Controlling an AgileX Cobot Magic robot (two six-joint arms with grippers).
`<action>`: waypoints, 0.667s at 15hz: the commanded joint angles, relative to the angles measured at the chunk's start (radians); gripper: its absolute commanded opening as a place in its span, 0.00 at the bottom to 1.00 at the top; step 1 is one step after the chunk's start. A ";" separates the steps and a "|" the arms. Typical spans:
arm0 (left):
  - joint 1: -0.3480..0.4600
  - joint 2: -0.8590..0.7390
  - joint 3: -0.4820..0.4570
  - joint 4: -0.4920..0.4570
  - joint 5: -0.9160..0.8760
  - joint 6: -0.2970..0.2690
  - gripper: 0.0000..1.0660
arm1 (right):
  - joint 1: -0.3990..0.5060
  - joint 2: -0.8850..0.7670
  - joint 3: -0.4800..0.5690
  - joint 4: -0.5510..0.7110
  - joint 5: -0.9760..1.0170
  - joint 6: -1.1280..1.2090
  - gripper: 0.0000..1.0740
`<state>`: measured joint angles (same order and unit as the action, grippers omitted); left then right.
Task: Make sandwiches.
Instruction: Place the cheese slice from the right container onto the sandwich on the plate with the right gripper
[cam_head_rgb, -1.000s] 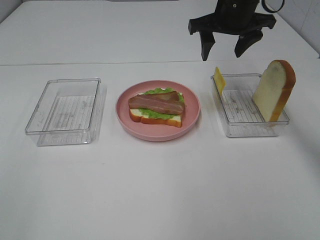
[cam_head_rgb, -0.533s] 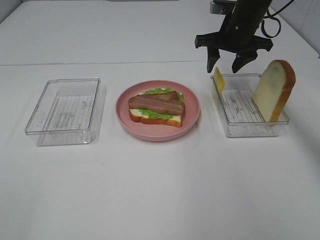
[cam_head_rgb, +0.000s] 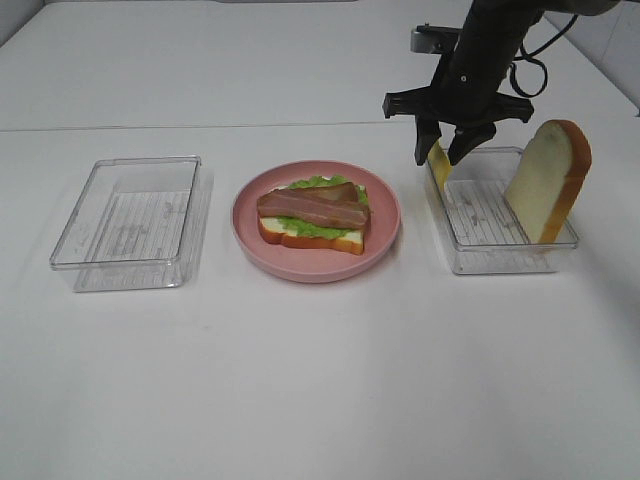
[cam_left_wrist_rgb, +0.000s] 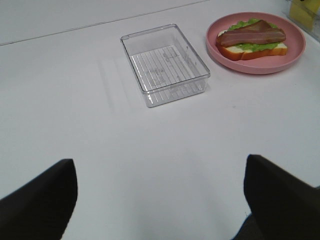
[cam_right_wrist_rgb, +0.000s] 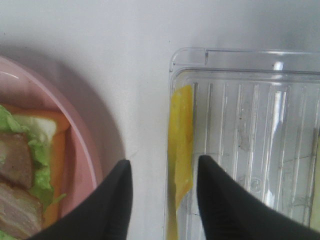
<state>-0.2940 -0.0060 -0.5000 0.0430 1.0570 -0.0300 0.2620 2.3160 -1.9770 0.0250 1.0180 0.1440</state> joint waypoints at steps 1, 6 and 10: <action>-0.007 -0.008 0.001 -0.005 -0.009 0.000 0.81 | -0.002 0.004 -0.003 0.000 0.011 -0.008 0.07; -0.007 -0.008 0.001 -0.005 -0.009 0.000 0.81 | -0.001 -0.039 -0.005 0.000 0.036 -0.011 0.00; -0.007 -0.008 0.001 -0.005 -0.009 0.000 0.81 | 0.001 -0.155 -0.005 0.123 0.077 -0.064 0.00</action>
<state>-0.2940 -0.0060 -0.5000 0.0430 1.0570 -0.0300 0.2620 2.1720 -1.9780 0.1280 1.0790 0.1000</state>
